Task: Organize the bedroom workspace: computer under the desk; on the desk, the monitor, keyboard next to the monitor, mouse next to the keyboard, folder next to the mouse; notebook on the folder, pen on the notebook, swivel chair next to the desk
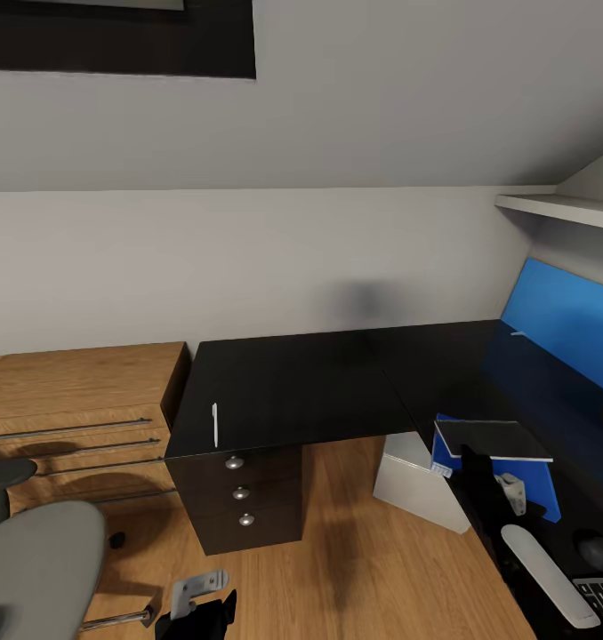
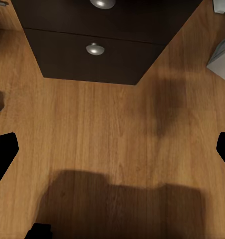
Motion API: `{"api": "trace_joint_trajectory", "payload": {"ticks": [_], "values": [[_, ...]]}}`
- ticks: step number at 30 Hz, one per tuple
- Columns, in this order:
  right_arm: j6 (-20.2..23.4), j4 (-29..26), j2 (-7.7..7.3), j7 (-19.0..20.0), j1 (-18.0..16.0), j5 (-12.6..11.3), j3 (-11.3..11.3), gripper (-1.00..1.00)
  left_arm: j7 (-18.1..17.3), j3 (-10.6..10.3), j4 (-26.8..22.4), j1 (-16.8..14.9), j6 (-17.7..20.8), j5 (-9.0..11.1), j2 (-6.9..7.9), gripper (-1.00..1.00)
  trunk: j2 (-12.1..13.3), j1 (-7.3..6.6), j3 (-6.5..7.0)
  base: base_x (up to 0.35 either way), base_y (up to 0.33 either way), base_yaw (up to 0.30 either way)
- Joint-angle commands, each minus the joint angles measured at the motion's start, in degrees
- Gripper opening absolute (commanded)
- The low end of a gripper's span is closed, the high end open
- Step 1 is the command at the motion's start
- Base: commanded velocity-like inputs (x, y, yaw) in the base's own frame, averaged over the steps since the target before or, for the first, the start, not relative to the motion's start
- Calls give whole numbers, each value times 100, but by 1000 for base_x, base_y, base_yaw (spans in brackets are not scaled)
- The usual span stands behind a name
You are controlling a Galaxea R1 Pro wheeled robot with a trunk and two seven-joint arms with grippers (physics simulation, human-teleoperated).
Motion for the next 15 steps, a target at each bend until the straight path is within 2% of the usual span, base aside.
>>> {"api": "trace_joint_trajectory", "payload": {"ticks": [1,4,10,15], "values": [[-48,3,-8,-15,-4,-40,-1,-100,52,-8,-11,0,19,61,1,100,-5,1,-6,0,0,0],[-44,82,-8,-18,-4,-49,-88,-100,54,-6,-6,0,19,62,1,100,-5,1,-6,0,-8,0],[-44,102,-8,-18,-4,-70,-107,-100,53,-2,-4,0,18,61,7,100,-5,1,-6,31,-169,0],[-37,108,10,-35,-4,-81,-99,-100,52,-1,-4,0,17,61,8,100,-5,1,-6,13,-46,0]]}}
